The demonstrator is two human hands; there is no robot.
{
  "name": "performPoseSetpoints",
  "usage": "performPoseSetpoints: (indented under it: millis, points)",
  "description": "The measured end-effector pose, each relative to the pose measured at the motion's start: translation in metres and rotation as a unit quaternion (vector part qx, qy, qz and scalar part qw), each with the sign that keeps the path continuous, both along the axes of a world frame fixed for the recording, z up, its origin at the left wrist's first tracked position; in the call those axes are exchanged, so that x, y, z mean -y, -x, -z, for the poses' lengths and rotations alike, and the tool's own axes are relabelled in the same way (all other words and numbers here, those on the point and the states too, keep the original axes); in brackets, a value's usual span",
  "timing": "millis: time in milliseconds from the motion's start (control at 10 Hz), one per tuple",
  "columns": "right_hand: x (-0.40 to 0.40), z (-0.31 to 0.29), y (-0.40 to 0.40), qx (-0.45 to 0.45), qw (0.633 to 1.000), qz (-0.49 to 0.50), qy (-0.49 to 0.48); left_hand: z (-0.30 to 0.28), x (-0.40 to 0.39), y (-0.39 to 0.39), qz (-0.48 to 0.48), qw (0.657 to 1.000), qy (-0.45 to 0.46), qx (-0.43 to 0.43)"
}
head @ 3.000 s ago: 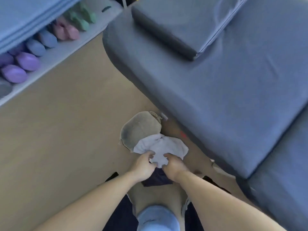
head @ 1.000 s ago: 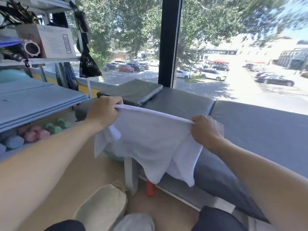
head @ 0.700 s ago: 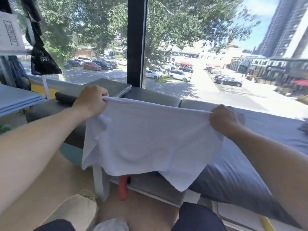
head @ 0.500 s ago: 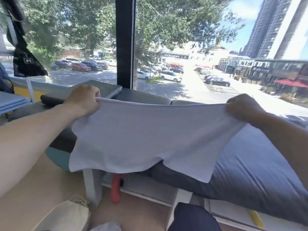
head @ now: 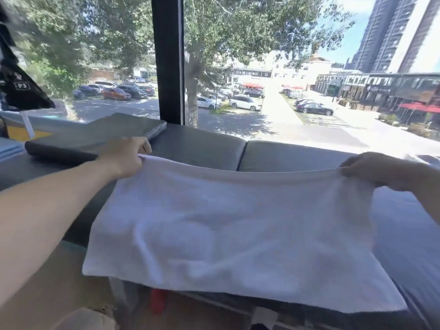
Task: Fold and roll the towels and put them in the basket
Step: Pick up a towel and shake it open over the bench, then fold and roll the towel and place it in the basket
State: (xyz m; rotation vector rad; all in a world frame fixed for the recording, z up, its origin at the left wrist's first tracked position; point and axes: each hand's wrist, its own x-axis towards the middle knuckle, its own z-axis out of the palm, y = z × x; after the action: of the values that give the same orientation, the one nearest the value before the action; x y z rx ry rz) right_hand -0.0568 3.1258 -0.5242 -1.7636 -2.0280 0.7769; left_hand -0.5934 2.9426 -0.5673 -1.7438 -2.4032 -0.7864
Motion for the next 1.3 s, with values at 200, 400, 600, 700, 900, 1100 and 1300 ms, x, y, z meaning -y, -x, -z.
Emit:
performPoseSetpoints:
  millis: [200,400,600,700,900,1100,1300]
  points:
    - [-0.027,0.075,0.002,0.011,0.996,0.081,-0.022,0.049,-0.046,0.009,-0.060,0.996,-0.050,0.033]
    - [-0.043,0.099,0.007,-0.008,0.986,0.134,-0.099,0.062,-0.077,0.017,-0.104,0.992,-0.037,0.059]
    - [0.005,0.092,0.073,0.216,0.941,0.013,-0.261,0.063,-0.089,-0.054,-0.042,0.994,-0.068,-0.074]
    - [0.044,0.097,0.127,0.129,0.954,-0.122,-0.243,0.060,-0.091,-0.122,0.097,0.995,-0.018,-0.023]
    - [0.045,0.124,0.102,0.197,0.960,-0.180,-0.085,0.075,-0.075,-0.077,0.003,0.973,0.227,-0.044]
    - [0.002,0.119,0.024,0.109,0.992,-0.025,-0.058,0.082,-0.049,0.011,-0.114,0.971,0.207,-0.047]
    - [-0.013,0.105,-0.011,0.147,0.969,0.189,-0.068,0.065,-0.038,-0.084,0.092,0.985,-0.134,-0.054]
